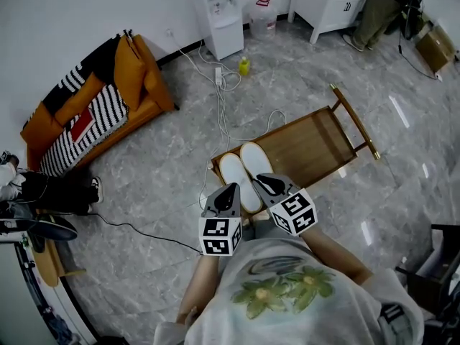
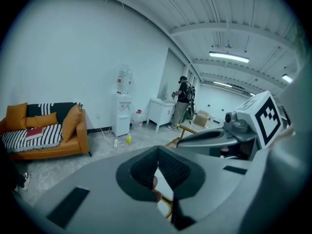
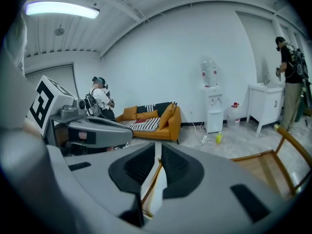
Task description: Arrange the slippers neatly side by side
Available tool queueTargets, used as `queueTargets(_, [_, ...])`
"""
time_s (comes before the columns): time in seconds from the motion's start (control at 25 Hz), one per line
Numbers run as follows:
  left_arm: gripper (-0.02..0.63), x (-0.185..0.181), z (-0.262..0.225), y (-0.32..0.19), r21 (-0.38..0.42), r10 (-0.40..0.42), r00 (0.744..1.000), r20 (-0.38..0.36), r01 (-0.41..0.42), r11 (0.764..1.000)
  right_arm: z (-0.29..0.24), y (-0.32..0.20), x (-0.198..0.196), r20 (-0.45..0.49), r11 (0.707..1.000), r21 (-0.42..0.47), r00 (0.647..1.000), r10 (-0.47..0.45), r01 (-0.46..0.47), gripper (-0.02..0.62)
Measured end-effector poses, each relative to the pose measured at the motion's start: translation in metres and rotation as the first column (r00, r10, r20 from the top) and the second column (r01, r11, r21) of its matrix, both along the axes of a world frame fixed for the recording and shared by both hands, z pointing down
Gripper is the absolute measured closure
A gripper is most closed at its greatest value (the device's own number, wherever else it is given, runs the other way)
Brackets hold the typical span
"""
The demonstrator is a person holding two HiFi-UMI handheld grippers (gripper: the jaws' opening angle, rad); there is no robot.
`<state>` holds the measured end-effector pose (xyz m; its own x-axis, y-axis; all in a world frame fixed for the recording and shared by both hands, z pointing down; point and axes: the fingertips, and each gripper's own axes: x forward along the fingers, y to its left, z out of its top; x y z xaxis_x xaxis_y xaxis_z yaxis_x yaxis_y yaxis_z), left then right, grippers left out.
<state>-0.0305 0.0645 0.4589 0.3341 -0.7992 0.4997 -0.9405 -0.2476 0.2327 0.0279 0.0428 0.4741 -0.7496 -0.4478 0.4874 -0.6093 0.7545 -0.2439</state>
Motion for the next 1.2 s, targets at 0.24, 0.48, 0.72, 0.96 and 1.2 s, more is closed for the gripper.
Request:
queueTargets(0.24, [0.590,0.009,-0.007,0.006,0.016,0.019,1.000,-0.004,-0.019,1.000,-0.015,0.007,0.010,0.029,0.998,0.034,0.998,0.054,-0.055,0.589])
queueTargets(0.48, [0.591,0.015,-0.013,0.008,0.040,0.021,1.000,0.003,-0.021,0.999,-0.017,0.012,0.014,0.022,0.996,0.032,0.996,0.083,-0.084,0.591])
queueTargets(0.72, [0.591,0.017,-0.015,0.010,0.054,0.023,1.000,0.011,-0.024,0.998,-0.018,0.013,0.014,0.013,0.994,0.029,0.995,0.103,-0.103,0.591])
queueTargets(0.96, [0.590,0.017,-0.016,0.009,0.067,0.019,0.999,0.030,-0.021,0.998,-0.020,0.013,0.018,0.013,0.992,0.027,0.992,0.122,-0.122,0.591])
queueTargets(1.2, [0.591,0.020,-0.016,0.009,0.061,0.024,1.000,0.021,-0.025,0.998,-0.016,0.014,0.024,0.006,0.991,0.008,0.991,0.132,-0.132,0.591])
